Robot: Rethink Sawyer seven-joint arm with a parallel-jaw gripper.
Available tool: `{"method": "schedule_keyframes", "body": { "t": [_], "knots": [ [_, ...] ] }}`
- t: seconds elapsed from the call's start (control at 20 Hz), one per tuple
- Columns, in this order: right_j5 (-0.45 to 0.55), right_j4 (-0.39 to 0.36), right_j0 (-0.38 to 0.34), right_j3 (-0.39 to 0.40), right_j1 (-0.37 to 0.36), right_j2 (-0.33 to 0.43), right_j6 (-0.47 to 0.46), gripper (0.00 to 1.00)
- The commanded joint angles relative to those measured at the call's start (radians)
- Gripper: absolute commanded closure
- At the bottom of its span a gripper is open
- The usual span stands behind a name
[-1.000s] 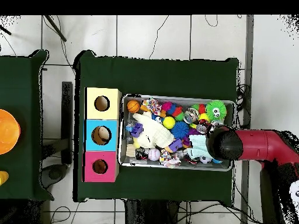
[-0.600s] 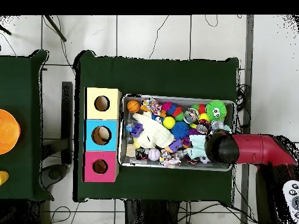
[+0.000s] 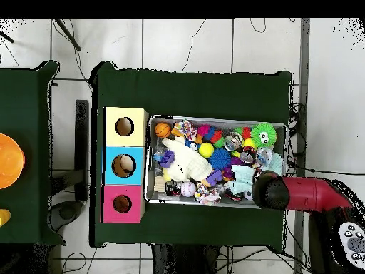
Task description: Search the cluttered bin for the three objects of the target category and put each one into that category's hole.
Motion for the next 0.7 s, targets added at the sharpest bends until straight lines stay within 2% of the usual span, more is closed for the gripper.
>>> {"method": "schedule_keyframes", "body": {
  "t": [0.05, 0.55, 0.7],
  "knots": [
    [-0.021, 0.049, 0.043, -0.044, 0.097, -0.054, 0.204, 0.00],
    [-0.009, 0.104, 0.058, -0.111, 0.159, -0.072, 0.157, 0.00],
    [-0.033, 0.117, 0.042, -0.117, 0.171, -0.048, 0.123, 0.00]
  ]
}}
